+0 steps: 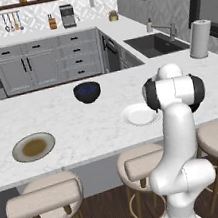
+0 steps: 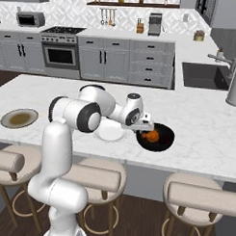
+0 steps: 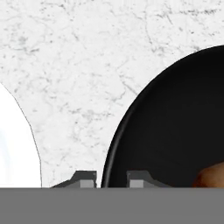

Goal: Pick the chicken drumstick and avocado from their plates and place them in the bowl. Then put the bowl in the fridge.

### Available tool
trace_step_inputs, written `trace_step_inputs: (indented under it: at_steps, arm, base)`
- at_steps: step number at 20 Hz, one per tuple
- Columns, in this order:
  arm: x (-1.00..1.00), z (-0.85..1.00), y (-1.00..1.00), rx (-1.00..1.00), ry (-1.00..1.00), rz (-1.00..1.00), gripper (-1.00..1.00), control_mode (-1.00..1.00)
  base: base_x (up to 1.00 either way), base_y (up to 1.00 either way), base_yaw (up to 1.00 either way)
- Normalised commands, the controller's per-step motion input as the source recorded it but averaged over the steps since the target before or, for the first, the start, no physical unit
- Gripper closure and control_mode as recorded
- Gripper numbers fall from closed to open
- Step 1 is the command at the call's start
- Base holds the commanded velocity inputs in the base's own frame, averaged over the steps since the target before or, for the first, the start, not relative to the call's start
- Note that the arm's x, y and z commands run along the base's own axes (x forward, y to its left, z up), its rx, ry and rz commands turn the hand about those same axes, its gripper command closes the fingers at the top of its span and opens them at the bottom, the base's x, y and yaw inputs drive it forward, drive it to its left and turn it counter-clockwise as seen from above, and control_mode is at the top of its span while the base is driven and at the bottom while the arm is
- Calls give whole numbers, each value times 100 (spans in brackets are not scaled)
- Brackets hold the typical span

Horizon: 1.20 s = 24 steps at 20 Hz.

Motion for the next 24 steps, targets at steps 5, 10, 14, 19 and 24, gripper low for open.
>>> trace_step_inputs:
  at_steps: [5, 10, 14, 19, 24]
  arm:
    - [-3, -7, 0, 0, 0, 0, 100, -100]
    - [-20, 23, 0, -2, 0, 0, 100, -100]
    - [-14, 71, 1, -7, 1, 0, 100, -100]
    - [-9, 79, 3, -9, 10, 3, 100, -100]
    - [-22, 66, 19, -11, 11, 25, 100, -100]
  base:
    - [0, 0, 0]
    - [0, 0, 0]
    - [0, 0, 0]
    - [0, 0, 0]
    - [0, 0, 0]
